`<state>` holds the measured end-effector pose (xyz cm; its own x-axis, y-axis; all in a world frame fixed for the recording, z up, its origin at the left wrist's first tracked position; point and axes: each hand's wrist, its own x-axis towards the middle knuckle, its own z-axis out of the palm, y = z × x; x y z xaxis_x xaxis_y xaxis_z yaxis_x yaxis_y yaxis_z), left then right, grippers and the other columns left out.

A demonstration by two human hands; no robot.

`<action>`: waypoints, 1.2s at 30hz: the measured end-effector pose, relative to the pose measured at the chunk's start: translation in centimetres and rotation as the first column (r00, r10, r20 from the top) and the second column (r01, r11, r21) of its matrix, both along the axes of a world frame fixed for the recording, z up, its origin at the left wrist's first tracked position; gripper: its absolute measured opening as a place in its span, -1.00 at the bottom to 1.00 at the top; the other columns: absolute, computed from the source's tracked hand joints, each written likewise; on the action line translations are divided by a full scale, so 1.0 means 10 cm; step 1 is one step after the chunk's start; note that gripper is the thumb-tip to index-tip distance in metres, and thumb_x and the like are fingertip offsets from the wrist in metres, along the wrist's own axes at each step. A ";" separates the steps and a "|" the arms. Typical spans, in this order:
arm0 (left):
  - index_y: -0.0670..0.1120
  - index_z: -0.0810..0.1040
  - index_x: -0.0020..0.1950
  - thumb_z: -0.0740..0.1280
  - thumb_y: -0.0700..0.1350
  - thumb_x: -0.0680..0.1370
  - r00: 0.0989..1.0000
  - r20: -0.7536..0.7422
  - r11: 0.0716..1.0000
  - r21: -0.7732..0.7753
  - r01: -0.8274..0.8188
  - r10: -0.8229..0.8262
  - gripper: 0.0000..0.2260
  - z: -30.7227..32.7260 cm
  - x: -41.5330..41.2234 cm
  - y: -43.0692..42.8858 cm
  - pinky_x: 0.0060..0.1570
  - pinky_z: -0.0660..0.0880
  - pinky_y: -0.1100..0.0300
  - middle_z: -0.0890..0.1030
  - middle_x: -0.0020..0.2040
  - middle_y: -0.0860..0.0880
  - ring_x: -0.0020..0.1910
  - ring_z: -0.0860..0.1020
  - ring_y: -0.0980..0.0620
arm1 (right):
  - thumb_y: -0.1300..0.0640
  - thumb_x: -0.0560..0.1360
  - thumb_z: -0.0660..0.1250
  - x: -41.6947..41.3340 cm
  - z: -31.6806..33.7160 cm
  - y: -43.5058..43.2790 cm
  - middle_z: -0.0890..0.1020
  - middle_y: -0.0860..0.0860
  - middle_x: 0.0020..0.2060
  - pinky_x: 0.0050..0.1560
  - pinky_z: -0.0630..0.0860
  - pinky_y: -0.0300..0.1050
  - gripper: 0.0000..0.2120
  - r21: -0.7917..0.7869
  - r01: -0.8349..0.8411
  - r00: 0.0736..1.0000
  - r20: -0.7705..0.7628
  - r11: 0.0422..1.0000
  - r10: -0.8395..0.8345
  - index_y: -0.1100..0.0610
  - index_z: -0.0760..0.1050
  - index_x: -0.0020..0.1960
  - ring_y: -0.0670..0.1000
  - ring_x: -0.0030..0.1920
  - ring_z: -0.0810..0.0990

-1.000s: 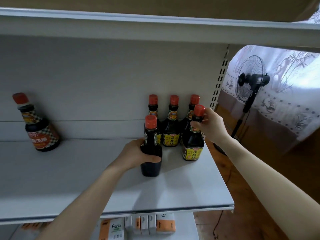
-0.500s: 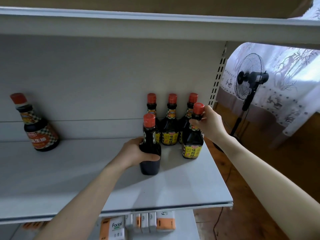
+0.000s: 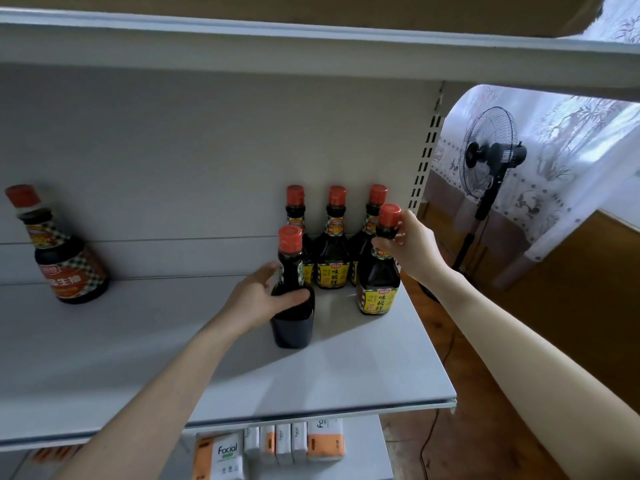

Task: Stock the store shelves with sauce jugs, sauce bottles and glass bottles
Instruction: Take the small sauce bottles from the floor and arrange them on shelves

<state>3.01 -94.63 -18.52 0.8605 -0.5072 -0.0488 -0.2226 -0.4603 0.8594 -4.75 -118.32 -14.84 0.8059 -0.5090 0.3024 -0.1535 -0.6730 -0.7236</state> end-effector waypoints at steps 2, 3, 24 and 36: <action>0.10 0.46 0.23 0.48 0.00 0.37 0.996 0.087 0.997 -0.074 -0.027 0.034 -0.54 0.04 0.01 0.01 0.21 0.43 0.08 0.53 0.22 0.00 0.23 0.47 0.00 | 0.18 0.43 0.41 -0.01 0.00 0.01 0.50 0.03 -0.06 -0.20 0.36 -0.30 -0.59 0.006 0.000 1.000 0.003 1.000 0.000 0.25 0.35 0.20 -0.01 -0.11 0.48; 0.08 0.49 0.18 0.48 -0.04 0.37 0.995 0.101 0.994 -0.111 -0.016 0.027 -0.59 0.07 0.01 0.01 0.20 0.46 0.04 0.55 0.19 -0.02 0.19 0.51 -0.02 | 0.18 0.43 0.41 -0.01 -0.01 0.00 0.52 0.05 -0.03 -0.17 0.38 -0.29 -0.57 0.033 -0.005 1.000 0.004 0.999 0.004 0.25 0.35 0.22 -0.01 -0.09 0.50; -0.05 0.40 -0.01 0.53 -0.08 0.33 0.973 0.213 0.967 -0.254 -0.031 0.087 -0.63 0.16 -0.08 -0.67 -0.03 0.43 0.18 0.60 -0.08 -0.04 -0.08 0.56 0.00 | -0.60 -0.03 -0.54 -0.88 -1.26 0.26 0.05 0.03 0.52 0.48 -0.08 -0.04 0.29 -0.281 -0.086 0.822 -0.562 0.956 -0.091 0.08 0.09 0.47 0.02 0.52 -0.07; 0.00 0.49 0.05 0.51 -0.17 0.35 0.996 0.077 0.950 -0.304 0.076 -0.055 -0.66 0.17 -0.06 -0.60 0.03 0.48 0.19 0.59 -0.04 0.04 -0.04 0.56 0.07 | -0.55 0.07 -0.46 -0.88 -1.25 0.27 0.00 0.03 0.52 0.47 -0.12 -0.09 0.19 -0.283 -0.088 0.815 -0.572 0.955 -0.095 0.08 0.02 0.50 0.02 0.52 -0.11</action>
